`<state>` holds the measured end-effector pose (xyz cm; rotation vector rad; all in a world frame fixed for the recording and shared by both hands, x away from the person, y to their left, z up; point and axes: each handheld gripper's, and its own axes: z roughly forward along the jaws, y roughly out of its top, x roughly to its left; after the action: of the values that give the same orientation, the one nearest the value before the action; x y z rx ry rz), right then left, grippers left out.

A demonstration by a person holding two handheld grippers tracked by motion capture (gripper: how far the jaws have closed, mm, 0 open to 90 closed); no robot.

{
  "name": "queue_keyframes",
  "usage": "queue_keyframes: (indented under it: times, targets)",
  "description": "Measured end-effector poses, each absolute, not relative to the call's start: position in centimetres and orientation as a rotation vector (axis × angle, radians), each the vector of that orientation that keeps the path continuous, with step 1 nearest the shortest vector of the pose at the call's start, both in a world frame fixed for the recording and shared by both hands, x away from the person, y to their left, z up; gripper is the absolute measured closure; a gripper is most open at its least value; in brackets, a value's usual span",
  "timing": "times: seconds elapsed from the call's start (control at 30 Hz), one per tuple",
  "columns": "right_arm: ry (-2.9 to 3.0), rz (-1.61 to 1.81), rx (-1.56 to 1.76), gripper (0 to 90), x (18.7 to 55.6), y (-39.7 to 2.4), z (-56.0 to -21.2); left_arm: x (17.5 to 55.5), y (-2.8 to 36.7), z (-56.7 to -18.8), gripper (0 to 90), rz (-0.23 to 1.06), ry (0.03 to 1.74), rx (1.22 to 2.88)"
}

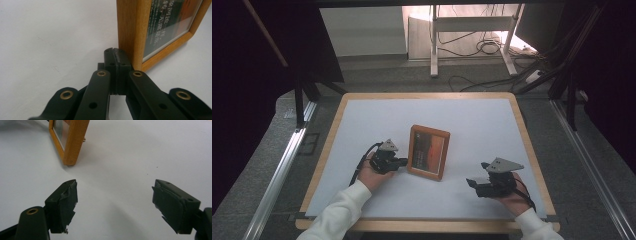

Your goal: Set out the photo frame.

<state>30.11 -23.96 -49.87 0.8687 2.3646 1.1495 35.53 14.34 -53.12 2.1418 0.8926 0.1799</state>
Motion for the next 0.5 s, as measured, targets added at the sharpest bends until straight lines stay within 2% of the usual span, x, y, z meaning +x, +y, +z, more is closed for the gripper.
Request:
queue_keyframes:
  times: [0.5]
  targets:
    - [2.366,1.147,0.865,20.4,30.18,-24.08,-49.86,34.69,13.93,-53.05,90.0,0.167,0.865,2.162]
